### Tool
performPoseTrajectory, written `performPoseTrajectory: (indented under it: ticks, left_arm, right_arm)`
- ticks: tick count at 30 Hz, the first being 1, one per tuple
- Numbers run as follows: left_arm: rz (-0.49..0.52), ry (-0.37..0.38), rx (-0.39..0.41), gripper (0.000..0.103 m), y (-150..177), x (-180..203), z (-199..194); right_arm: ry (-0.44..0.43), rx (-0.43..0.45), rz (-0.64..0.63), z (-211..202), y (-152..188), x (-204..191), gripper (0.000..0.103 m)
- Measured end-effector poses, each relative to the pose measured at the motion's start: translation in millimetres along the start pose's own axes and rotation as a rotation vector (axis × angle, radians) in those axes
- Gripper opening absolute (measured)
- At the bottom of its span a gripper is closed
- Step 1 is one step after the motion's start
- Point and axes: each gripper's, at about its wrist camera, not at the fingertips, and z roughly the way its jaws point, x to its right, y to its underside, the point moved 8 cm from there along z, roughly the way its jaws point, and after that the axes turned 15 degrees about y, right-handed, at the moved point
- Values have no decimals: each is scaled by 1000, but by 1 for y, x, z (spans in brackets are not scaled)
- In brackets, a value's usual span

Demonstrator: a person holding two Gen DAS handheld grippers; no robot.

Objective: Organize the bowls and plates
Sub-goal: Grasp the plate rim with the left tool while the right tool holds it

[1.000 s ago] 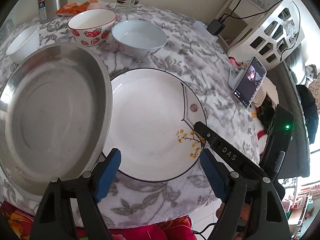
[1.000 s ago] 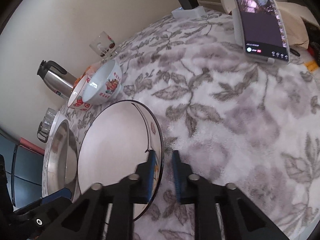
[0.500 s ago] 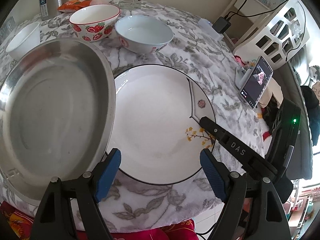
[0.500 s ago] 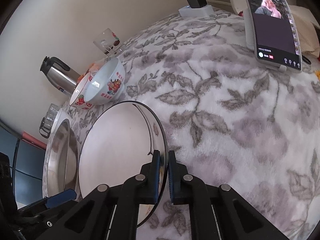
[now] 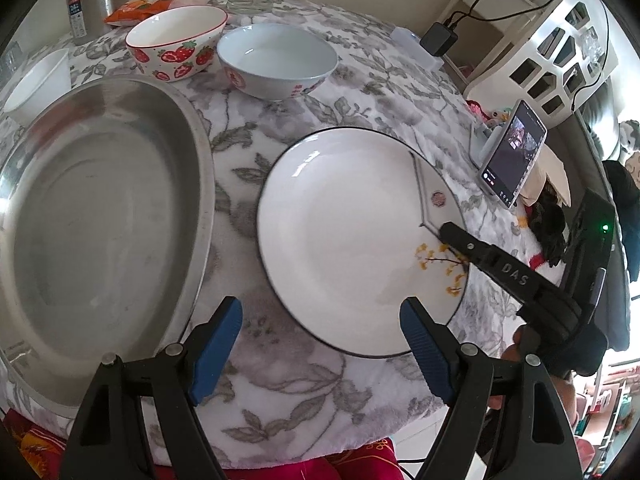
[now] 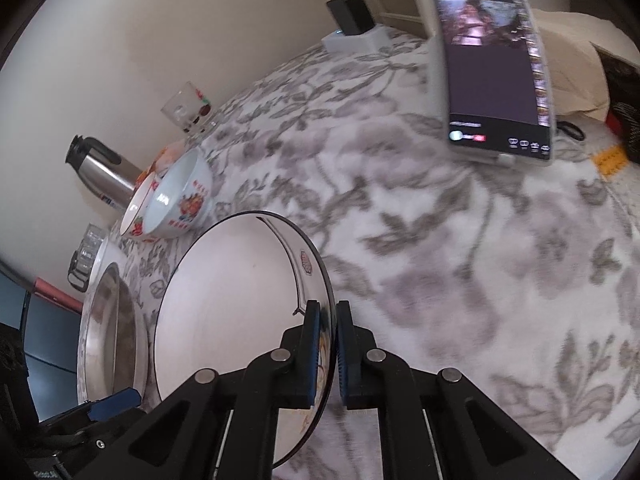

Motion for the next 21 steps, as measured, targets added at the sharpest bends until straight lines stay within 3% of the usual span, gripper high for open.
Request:
performPoseTrajectory:
  ticks: [5,10,17,21]
  left_arm:
    - [20,0,-20,70,-1,4,7]
    - [13,-20,-29,68,-6,0,15]
    - [16,-52,-30,52,-13,-6,20]
    - [14,-20,-50,46,-10,-2,24]
  right_arm:
    - [-6,2,25,-1,-2,13,8]
    - [-8,4,22,-2,-1,16,8]
    - [-12,4,22,-1,-1,17,8]
    - [-16,2,25,-1,-1,17,8]
